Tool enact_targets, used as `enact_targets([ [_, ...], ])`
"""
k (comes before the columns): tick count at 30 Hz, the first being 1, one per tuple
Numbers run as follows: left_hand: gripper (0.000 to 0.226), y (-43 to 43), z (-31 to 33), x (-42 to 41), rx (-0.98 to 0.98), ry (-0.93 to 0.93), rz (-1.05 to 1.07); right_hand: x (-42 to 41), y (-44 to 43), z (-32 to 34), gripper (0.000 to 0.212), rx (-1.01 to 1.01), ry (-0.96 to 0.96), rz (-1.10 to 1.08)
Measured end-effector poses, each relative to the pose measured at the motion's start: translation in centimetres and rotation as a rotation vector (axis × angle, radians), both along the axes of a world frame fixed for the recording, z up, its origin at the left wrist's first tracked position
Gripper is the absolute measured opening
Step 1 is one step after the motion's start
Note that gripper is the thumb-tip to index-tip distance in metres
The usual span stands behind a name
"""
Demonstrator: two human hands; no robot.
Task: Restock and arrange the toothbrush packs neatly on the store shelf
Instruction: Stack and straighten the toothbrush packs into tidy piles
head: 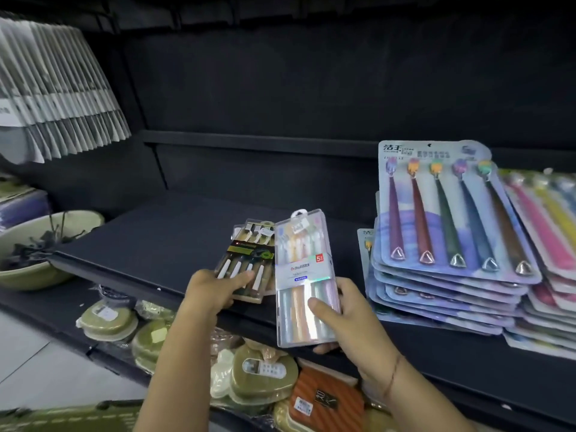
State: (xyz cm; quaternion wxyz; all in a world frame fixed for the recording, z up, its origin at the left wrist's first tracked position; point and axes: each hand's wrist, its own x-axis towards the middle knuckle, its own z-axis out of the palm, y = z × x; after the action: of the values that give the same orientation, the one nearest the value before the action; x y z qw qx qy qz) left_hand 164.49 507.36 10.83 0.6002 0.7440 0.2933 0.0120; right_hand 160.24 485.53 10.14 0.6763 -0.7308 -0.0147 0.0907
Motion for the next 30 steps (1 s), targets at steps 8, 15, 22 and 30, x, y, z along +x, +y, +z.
enact_targets([
  [8,0.014,-0.5,1.8,-1.3,-0.456,-0.273,0.264,-6.2,-6.8,5.3,0.023,0.017,-0.224,-0.037],
  [15,0.016,-7.3,7.3,-3.1,-0.651,-0.573,0.126,-10.3,-18.9,13.4,0.072,0.027,-0.347,-0.461],
  [22,0.024,-21.1,12.5,-4.4,-0.726,-0.594,-0.263,-12.0,-30.2,18.6,0.031,0.073,-0.423,-0.668],
  [30,0.025,-31.1,14.0,-7.2,-0.742,-0.506,-0.52,-12.5,-42.0,21.7,0.021,0.074,-0.374,-0.872],
])
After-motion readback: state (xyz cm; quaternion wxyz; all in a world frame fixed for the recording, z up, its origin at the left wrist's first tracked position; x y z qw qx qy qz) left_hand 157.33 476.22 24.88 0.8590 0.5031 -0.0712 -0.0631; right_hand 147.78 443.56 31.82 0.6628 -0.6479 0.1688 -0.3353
